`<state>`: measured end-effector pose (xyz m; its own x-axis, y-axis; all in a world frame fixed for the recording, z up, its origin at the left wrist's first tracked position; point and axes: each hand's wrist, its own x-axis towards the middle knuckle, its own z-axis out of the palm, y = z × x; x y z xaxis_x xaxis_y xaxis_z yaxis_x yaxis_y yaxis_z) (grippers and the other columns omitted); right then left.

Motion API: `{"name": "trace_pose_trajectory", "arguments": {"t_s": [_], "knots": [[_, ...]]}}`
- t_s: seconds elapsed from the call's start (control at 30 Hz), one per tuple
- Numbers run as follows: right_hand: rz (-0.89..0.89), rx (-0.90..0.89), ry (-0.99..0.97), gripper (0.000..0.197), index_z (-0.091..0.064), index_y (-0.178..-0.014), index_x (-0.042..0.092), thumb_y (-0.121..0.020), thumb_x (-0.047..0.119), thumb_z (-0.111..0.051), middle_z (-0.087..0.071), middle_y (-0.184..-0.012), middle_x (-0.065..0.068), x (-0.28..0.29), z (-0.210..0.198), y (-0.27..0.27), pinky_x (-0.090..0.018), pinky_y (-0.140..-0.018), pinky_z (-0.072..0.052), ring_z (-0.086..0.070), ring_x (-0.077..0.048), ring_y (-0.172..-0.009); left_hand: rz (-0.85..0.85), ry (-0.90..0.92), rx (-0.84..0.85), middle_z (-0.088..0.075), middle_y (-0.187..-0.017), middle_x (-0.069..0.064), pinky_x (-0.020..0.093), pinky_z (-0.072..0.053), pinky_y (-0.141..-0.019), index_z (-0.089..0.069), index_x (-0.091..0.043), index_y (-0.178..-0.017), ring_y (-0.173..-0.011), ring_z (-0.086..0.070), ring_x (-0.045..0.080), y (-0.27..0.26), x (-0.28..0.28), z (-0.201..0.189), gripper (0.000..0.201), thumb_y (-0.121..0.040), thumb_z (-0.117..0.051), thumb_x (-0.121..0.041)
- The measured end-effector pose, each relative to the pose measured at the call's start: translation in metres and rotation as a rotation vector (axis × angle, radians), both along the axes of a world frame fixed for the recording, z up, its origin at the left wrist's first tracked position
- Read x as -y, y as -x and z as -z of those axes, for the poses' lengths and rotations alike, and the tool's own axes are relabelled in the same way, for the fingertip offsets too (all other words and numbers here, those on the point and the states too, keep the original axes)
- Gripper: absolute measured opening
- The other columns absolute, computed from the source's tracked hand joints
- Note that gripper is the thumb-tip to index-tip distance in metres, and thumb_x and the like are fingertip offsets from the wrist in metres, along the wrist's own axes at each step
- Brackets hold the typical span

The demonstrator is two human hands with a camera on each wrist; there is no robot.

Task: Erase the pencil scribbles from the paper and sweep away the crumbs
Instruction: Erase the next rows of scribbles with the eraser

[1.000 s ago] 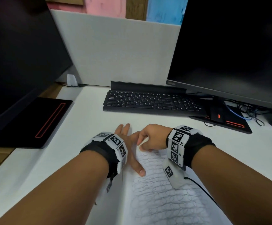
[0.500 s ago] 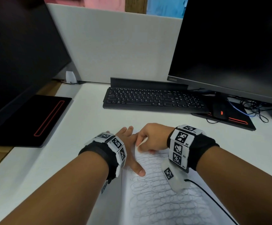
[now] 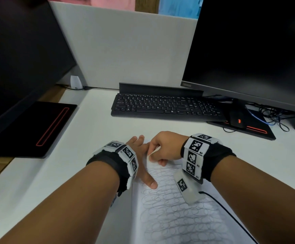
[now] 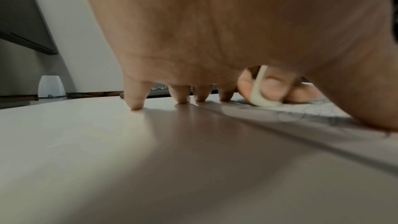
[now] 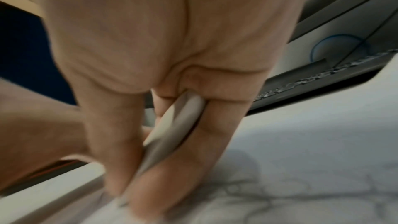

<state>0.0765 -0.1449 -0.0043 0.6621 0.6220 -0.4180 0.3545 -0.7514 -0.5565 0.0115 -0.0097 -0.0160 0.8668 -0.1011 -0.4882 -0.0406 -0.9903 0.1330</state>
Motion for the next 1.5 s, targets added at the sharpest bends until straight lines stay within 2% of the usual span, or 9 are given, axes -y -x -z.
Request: {"name": "trace_pose_trajectory", "arguments": {"t_s": [0.57,0.7,0.87,0.97,1.03,1.2,1.33,1.43,1.5], "knots": [[-0.064,-0.054,0.033,0.006,-0.07,-0.088,0.018,-0.086,0.014,-0.073,-0.068,-0.063,0.007,0.004,-0.006,-0.002,-0.016,-0.062,-0.051,-0.064,-0.004,-0.056,-0.007,-0.014,-0.007,0.017,-0.163,-0.001,0.056,-0.003,-0.117,0.004,-0.039,-0.154,-0.15,0.014,0.022,-0.001,0.001,0.0,0.127,-0.063,-0.078,-0.067],[-0.029,0.122,0.057,0.007,-0.071,-0.09,0.023,-0.085,0.018,-0.071,-0.069,-0.067,0.003,0.005,-0.004,-0.007,-0.017,-0.067,-0.048,-0.06,-0.002,-0.056,-0.007,-0.005,0.002,0.016,-0.163,-0.001,0.057,-0.003,-0.117,0.005,-0.038,-0.154,-0.15,0.013,0.022,-0.001,0.002,0.0,0.128,-0.062,-0.079,-0.066],[-0.084,-0.008,0.066,0.008,-0.072,-0.093,0.018,-0.085,0.018,-0.073,-0.073,-0.075,-0.003,0.007,-0.004,-0.005,-0.017,-0.069,-0.053,-0.065,-0.005,-0.061,0.003,-0.013,-0.002,0.017,-0.163,0.0,0.055,-0.004,-0.117,0.005,-0.036,-0.155,-0.15,0.013,0.023,0.0,0.002,-0.003,0.127,-0.064,-0.079,-0.065],[-0.02,0.084,0.043,0.008,-0.072,-0.093,0.017,-0.085,0.02,-0.073,-0.069,-0.066,0.003,0.009,-0.003,-0.008,-0.017,-0.067,-0.049,-0.062,-0.004,-0.057,-0.01,-0.001,-0.012,0.018,-0.163,-0.001,0.057,-0.003,-0.117,0.008,-0.036,-0.155,-0.149,0.015,0.021,-0.001,0.001,-0.002,0.13,-0.063,-0.08,-0.066],[-0.062,0.002,0.063,0.004,-0.071,-0.09,0.018,-0.086,0.017,-0.073,-0.068,-0.062,0.007,0.008,-0.005,-0.005,-0.015,-0.063,-0.049,-0.063,-0.003,-0.056,-0.01,-0.003,-0.015,0.018,-0.162,0.0,0.056,-0.003,-0.117,0.008,-0.035,-0.155,-0.149,0.015,0.022,-0.001,0.001,-0.002,0.13,-0.063,-0.079,-0.066],[-0.064,0.122,0.087,0.01,-0.072,-0.095,0.024,-0.085,0.021,-0.072,-0.074,-0.078,-0.001,0.007,-0.003,-0.009,-0.016,-0.066,-0.047,-0.064,-0.005,-0.064,-0.005,-0.009,-0.014,0.019,-0.162,-0.001,0.056,-0.002,-0.117,0.009,-0.036,-0.155,-0.149,0.015,0.021,-0.002,0.001,0.0,0.132,-0.062,-0.079,-0.068],[-0.105,-0.011,0.1,0.011,-0.072,-0.096,0.02,-0.085,0.019,-0.073,-0.07,-0.071,0.004,0.008,-0.005,-0.005,-0.016,-0.066,-0.049,-0.063,-0.003,-0.059,-0.006,-0.015,-0.012,0.019,-0.162,-0.001,0.055,-0.003,-0.117,0.009,-0.033,-0.155,-0.149,0.015,0.021,-0.002,0.001,0.0,0.131,-0.063,-0.078,-0.068],[-0.059,0.143,0.088,0.012,-0.072,-0.097,0.023,-0.085,0.024,-0.072,-0.073,-0.075,-0.001,0.011,-0.002,-0.01,-0.019,-0.071,-0.049,-0.061,-0.002,-0.062,-0.008,-0.011,-0.012,0.019,-0.162,-0.002,0.055,-0.001,-0.117,0.009,-0.032,-0.156,-0.149,0.015,0.02,-0.002,0.001,0.002,0.133,-0.063,-0.078,-0.068],[-0.065,0.098,0.105,0.011,-0.072,-0.096,0.024,-0.084,0.024,-0.072,-0.075,-0.079,-0.003,0.011,-0.003,-0.009,-0.02,-0.072,-0.049,-0.062,-0.004,-0.064,-0.008,-0.008,-0.015,0.019,-0.162,-0.001,0.055,0.0,-0.117,0.01,-0.031,-0.156,-0.149,0.015,0.021,-0.002,0.0,0.001,0.133,-0.063,-0.078,-0.068]]}}
